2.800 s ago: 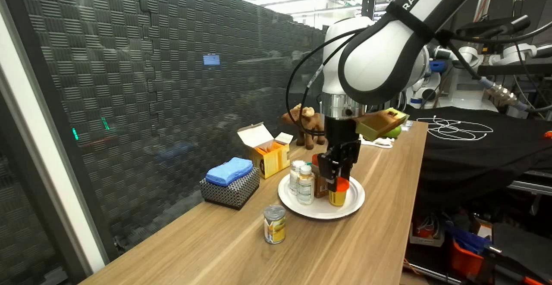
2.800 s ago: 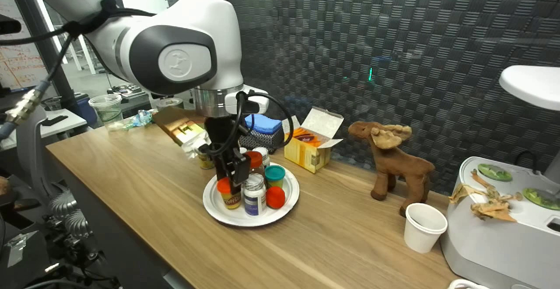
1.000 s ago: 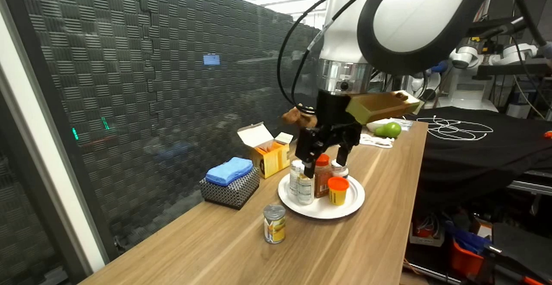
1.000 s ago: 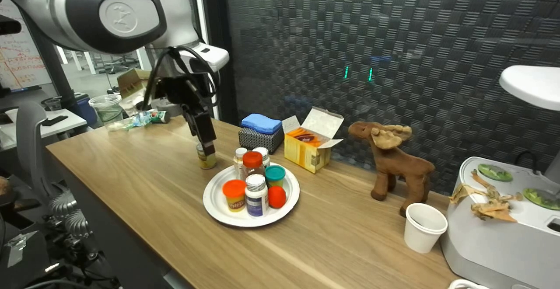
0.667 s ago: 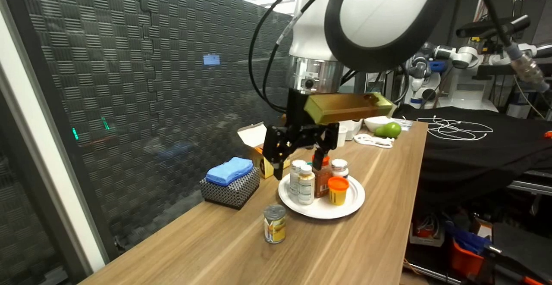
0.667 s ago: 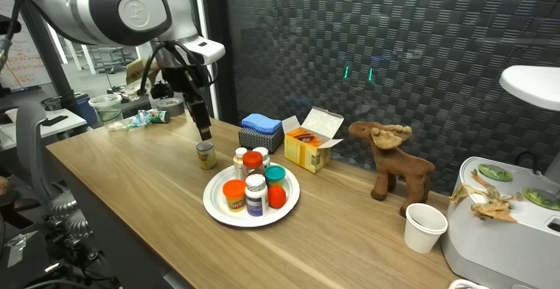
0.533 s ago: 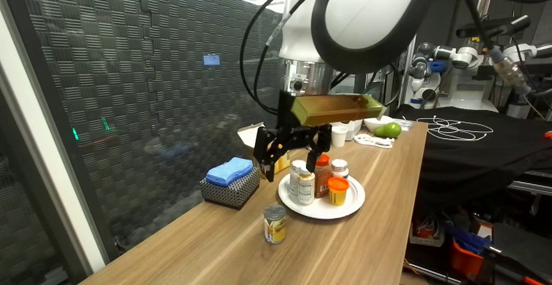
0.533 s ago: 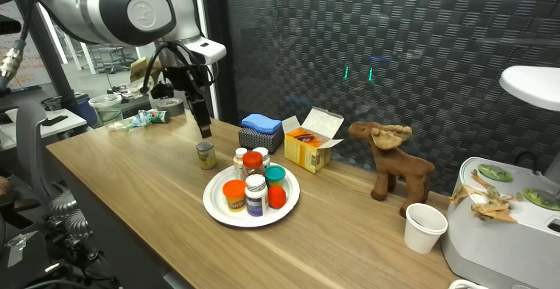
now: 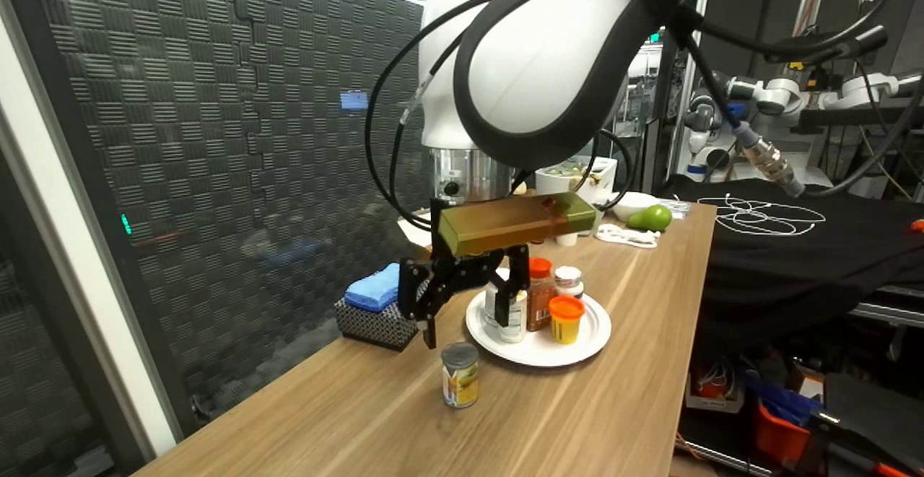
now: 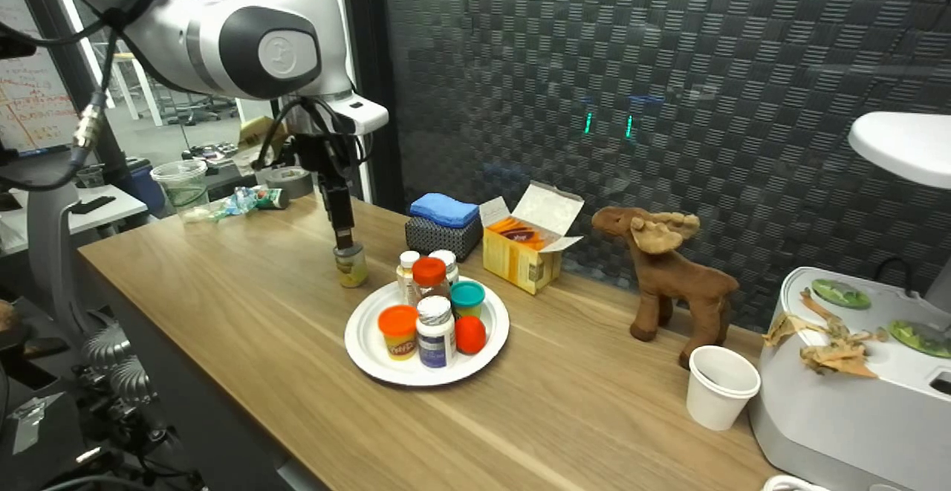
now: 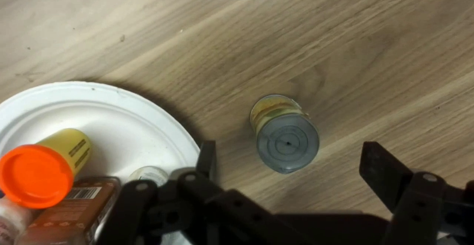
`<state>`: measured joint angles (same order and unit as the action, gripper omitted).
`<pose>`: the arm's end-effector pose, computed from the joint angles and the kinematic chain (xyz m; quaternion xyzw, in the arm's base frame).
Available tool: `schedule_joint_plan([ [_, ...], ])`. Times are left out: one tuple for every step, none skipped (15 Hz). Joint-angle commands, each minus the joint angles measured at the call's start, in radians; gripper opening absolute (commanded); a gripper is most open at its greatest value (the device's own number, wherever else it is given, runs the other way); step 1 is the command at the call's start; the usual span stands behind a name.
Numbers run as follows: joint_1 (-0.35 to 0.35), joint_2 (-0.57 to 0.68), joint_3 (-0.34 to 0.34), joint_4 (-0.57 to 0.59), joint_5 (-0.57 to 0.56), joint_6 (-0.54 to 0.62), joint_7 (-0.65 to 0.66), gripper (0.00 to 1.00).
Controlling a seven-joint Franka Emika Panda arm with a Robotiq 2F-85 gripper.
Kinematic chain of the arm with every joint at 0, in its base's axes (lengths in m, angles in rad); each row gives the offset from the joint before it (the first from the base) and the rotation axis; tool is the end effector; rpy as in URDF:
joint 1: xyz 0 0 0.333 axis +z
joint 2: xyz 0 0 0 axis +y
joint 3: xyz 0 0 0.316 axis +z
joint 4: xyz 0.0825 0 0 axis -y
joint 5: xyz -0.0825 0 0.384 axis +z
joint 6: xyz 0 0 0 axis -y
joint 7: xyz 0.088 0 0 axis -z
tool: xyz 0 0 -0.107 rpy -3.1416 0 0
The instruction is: Put the bottles and the orange plushie surrounding the white plate on the white plate
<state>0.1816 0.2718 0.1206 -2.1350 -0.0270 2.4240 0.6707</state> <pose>0.5472 0.1696 0.2813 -0.9844 0.1756 -0.0052 0.0109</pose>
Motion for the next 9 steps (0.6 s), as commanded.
schedule_joint_plan([
  [0.033,0.060,-0.014,0.078,0.016,-0.049,0.018,1.00],
  [0.038,0.074,-0.017,0.089,0.014,-0.052,0.022,1.00],
  [0.042,0.083,-0.019,0.098,0.014,-0.057,0.025,1.00],
  [0.045,0.093,-0.023,0.106,0.013,-0.061,0.030,1.00],
  [0.048,0.099,-0.027,0.113,0.011,-0.062,0.034,1.00],
  [0.050,0.105,-0.030,0.117,0.011,-0.064,0.036,1.00],
  [0.051,0.111,-0.035,0.124,0.012,-0.066,0.040,1.00],
  [0.050,0.115,-0.035,0.129,0.018,-0.073,0.037,1.00],
  [0.048,0.121,-0.039,0.136,0.020,-0.079,0.036,1.00],
])
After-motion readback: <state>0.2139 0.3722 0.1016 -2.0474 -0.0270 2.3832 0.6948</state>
